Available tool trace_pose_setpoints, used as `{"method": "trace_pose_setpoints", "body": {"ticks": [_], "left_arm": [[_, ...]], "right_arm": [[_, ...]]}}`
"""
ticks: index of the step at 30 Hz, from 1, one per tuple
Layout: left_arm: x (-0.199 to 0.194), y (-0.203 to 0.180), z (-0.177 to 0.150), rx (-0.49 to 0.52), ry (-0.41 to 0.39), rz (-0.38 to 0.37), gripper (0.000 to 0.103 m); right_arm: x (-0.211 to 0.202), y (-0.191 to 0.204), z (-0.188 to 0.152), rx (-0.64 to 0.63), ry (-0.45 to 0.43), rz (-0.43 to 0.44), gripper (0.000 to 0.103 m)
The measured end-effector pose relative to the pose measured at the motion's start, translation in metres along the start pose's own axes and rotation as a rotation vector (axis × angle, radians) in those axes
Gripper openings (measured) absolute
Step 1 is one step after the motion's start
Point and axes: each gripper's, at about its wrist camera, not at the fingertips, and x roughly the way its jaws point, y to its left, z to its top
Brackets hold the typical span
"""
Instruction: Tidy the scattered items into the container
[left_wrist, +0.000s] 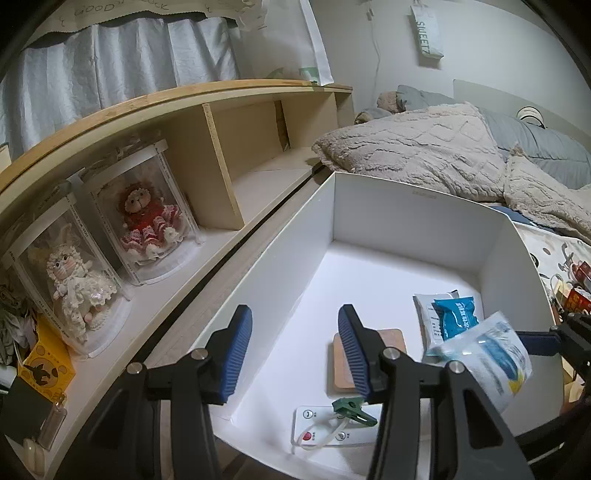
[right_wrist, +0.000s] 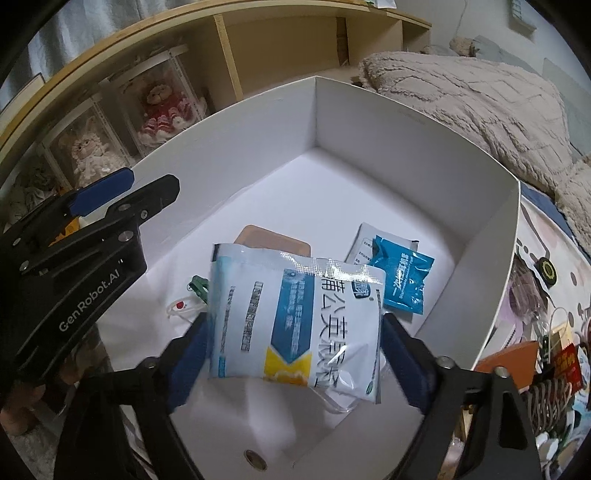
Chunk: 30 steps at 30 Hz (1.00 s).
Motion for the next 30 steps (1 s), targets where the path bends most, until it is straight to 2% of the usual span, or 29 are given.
{"method": "trace_pose_setpoints", "body": {"ticks": [4,11,13,14,23,26,30], "left_arm": [[-0.001,-0.001,0.0,0.001,-0.003,-0.001,0.048],[-0.005,-0.001,0.0,-0.001,-0.01,-0.004,0.05],[-0.006,0.0,0.0,-0.007,-0.018,-0.004,0.057],[-0.007,0.0,0.0,-0.01,-0.023,-0.003,0.061],[-0.022,0.0,0.0,-0.029,-0.05,-0.025,0.062],[-0.034,-0.003,0.0,-0.021,-0.071,-0.025,0.069],[-0.051,-0.01,-0.001,-0.001,-0.094,-0.018,0.074]], "right_arm": [[-0.002,0.002,-0.001,-0.015,-0.003,-0.032,0.092],[-0.005,0.001,-0.003,-0.016,-0.017,-0.031,0.092],[-0.008,0.001,-0.004,-0.021,-0.028,-0.031,0.092],[-0.01,0.001,-0.004,-0.023,-0.04,-0.031,0.092],[-0.038,-0.007,-0.009,-0.006,-0.178,-0.044,0.093],[-0.051,-0.009,-0.012,-0.006,-0.231,-0.057,0.103],[-0.067,-0.014,-0.019,-0.013,-0.275,-0.094,0.103]]}}
